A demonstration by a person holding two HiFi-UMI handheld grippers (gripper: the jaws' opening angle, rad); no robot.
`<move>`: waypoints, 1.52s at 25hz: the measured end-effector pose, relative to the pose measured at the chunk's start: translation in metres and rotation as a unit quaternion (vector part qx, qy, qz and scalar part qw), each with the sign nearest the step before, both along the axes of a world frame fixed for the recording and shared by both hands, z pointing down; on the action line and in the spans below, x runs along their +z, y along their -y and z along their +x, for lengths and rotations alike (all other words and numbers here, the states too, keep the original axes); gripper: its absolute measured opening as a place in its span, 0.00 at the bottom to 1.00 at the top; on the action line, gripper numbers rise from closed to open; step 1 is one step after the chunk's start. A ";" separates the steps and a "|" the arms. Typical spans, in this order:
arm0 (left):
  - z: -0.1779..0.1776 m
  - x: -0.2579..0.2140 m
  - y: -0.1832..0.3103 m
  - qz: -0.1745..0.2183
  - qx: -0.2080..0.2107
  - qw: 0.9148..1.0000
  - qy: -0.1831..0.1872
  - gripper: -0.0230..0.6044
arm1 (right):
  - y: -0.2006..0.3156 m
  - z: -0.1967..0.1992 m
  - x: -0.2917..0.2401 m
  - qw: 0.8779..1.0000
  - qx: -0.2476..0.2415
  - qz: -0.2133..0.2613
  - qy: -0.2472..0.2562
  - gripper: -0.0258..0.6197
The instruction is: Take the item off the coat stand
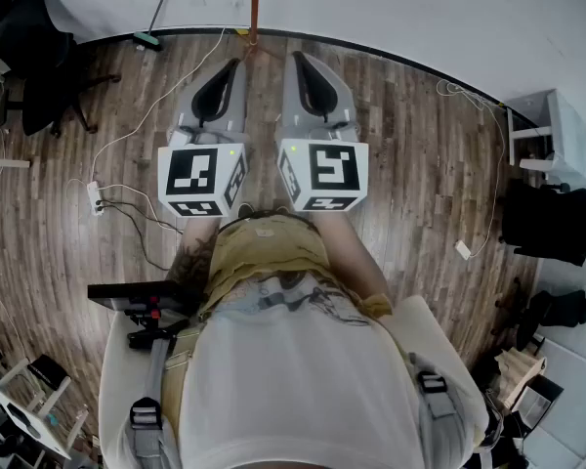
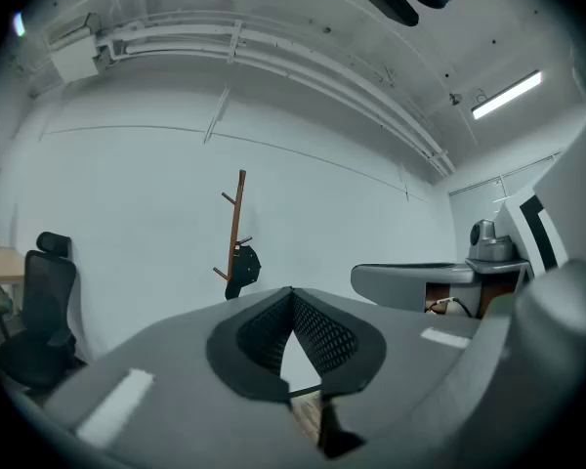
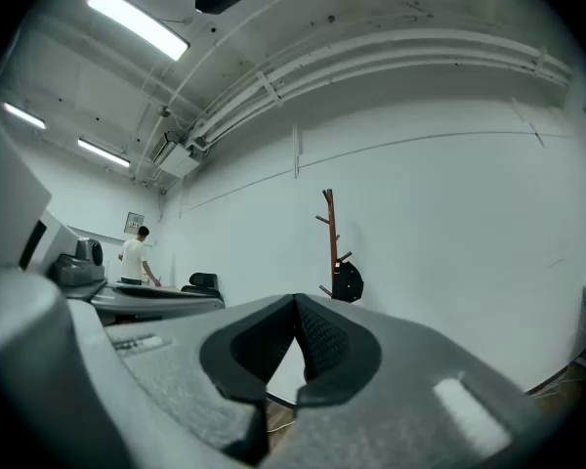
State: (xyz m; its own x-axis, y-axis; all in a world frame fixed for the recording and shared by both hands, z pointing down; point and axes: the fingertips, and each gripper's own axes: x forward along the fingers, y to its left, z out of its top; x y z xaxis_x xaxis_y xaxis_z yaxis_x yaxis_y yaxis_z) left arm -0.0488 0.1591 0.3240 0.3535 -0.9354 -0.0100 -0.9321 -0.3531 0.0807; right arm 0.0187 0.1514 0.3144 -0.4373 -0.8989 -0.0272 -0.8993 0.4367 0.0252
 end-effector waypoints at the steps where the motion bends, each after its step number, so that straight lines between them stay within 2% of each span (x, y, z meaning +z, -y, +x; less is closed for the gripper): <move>1: -0.002 0.001 0.001 -0.001 -0.001 1.000 0.001 0.04 | 0.001 -0.001 0.001 1.000 0.000 -0.001 0.000 0.03; 7: -0.009 0.014 0.004 -0.015 -0.005 1.000 -0.003 0.04 | 0.012 -0.004 0.020 0.999 -0.009 -0.041 0.035 0.03; 18: -0.021 0.032 -0.005 -0.040 0.004 0.999 -0.031 0.04 | 0.005 -0.015 0.030 0.998 -0.010 -0.060 0.020 0.04; 24: -0.014 0.032 0.001 -0.044 0.014 0.998 -0.040 0.04 | 0.007 0.002 0.026 0.998 0.010 -0.055 0.013 0.04; 28: -0.027 0.048 0.014 -0.058 0.027 0.997 -0.053 0.04 | 0.017 -0.012 0.037 0.998 0.022 -0.064 0.004 0.04; 32: -0.023 0.060 0.032 -0.071 0.031 0.995 -0.059 0.04 | 0.037 -0.006 0.044 0.997 0.030 -0.071 0.003 0.04; 38: -0.018 0.064 0.076 -0.071 0.016 0.996 -0.046 0.04 | 0.086 0.003 0.049 0.997 0.019 -0.071 0.017 0.04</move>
